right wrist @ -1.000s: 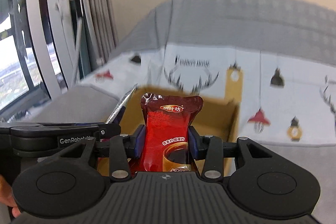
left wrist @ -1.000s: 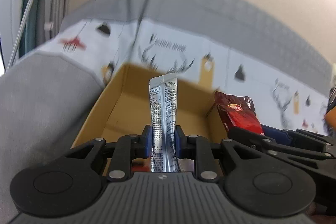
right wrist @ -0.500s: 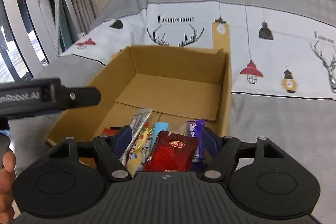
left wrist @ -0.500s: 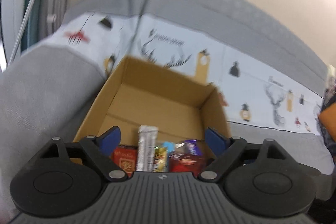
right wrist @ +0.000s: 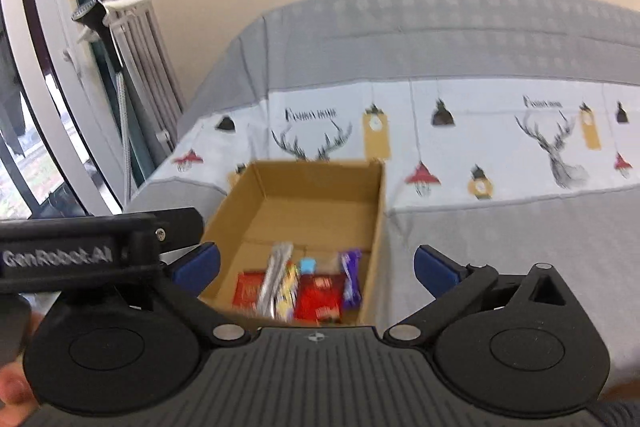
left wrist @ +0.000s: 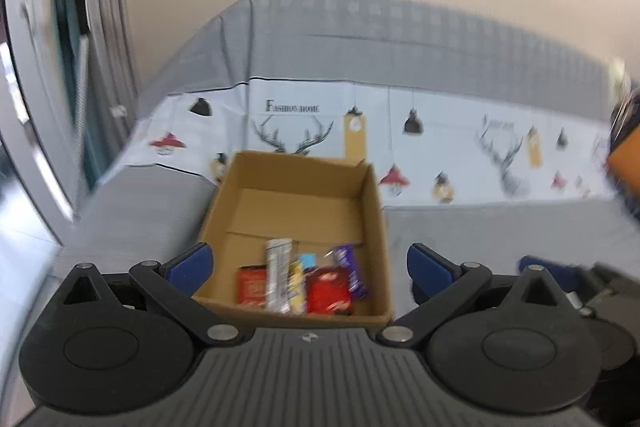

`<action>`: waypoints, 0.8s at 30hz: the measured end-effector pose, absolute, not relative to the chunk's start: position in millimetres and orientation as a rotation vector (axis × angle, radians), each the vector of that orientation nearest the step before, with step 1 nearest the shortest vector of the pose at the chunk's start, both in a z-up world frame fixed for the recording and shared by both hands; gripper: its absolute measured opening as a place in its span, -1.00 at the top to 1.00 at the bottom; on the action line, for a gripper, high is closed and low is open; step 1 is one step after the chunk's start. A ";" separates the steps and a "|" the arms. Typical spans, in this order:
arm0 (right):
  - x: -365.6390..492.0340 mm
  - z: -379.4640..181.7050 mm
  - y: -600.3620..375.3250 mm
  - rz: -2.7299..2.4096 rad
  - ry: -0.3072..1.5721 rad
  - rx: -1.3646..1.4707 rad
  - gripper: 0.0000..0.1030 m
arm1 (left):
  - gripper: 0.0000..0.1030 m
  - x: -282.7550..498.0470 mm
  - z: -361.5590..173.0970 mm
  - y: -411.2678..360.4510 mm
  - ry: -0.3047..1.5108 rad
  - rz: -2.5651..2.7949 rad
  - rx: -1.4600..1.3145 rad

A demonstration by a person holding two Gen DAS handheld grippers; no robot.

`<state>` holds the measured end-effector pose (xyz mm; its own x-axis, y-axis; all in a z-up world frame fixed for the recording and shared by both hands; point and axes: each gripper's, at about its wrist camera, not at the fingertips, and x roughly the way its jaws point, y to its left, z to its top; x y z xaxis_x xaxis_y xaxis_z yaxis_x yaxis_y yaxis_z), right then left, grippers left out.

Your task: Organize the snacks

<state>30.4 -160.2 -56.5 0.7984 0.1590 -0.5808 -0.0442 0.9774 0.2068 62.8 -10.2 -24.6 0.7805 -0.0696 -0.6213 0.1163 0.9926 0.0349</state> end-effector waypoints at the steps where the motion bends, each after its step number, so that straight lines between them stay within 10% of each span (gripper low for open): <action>1: 24.6 -53.4 -162.3 0.100 0.665 0.186 -0.99 | -1.00 55.2 -22.5 -15.7 0.667 -0.085 0.096; 24: -24.1 -45.5 -175.0 0.064 0.711 0.230 -0.99 | -1.00 13.9 -8.1 -33.5 0.704 0.002 0.186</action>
<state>-24.1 -175.0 -45.5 0.7566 0.1363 -0.6395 0.0200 0.9728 0.2309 13.9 -33.5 -8.1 0.7627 0.0649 -0.6435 0.0606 0.9834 0.1710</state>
